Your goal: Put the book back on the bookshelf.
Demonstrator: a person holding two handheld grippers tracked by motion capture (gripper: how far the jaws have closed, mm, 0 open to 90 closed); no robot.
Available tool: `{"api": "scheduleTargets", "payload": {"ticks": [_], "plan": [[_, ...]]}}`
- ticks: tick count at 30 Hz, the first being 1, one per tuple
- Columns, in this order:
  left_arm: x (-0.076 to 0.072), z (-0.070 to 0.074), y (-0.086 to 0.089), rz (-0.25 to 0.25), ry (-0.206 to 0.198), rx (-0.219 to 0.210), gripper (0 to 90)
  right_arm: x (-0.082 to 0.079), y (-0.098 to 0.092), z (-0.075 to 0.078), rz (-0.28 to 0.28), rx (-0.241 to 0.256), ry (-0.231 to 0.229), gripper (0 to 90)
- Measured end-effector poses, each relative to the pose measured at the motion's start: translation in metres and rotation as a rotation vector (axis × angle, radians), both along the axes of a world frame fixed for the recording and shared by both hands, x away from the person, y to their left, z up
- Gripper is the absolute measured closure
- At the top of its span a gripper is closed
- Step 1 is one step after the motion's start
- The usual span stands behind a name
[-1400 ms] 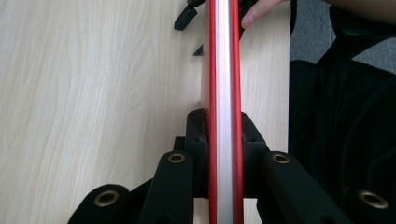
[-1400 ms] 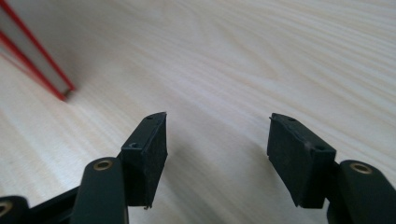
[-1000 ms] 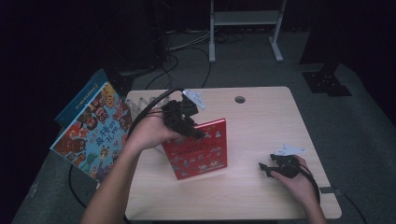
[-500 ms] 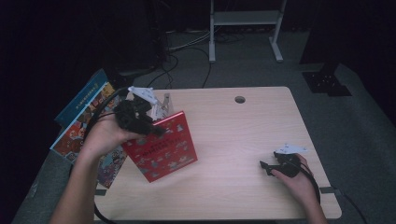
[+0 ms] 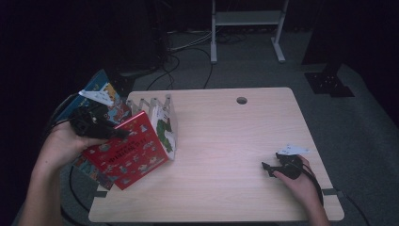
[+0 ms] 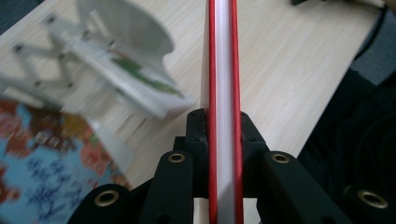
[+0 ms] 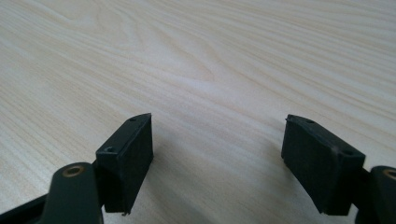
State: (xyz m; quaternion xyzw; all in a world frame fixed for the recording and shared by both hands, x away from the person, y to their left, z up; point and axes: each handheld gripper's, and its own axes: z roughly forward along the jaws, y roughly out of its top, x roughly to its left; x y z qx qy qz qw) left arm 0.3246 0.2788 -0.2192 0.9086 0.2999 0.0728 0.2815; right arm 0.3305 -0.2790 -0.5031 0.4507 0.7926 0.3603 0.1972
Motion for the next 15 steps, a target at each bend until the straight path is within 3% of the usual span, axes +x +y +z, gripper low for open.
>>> {"api": "scheduleTargets", "payload": {"ticks": [3,8,15], "plan": [[-0.001,-0.003,0.019,0.069,0.003,0.008,78.8,0.000,0.000,0.000,0.000,0.000,0.000,24.0],[0.001,-0.007,0.031,0.122,0.018,0.019,78.8,0.000,0.000,0.000,-0.001,0.000,0.000,24.0],[0.017,-0.013,0.044,0.225,0.019,0.012,78.8,0.000,0.000,0.000,-0.001,0.000,0.000,24.0]]}}
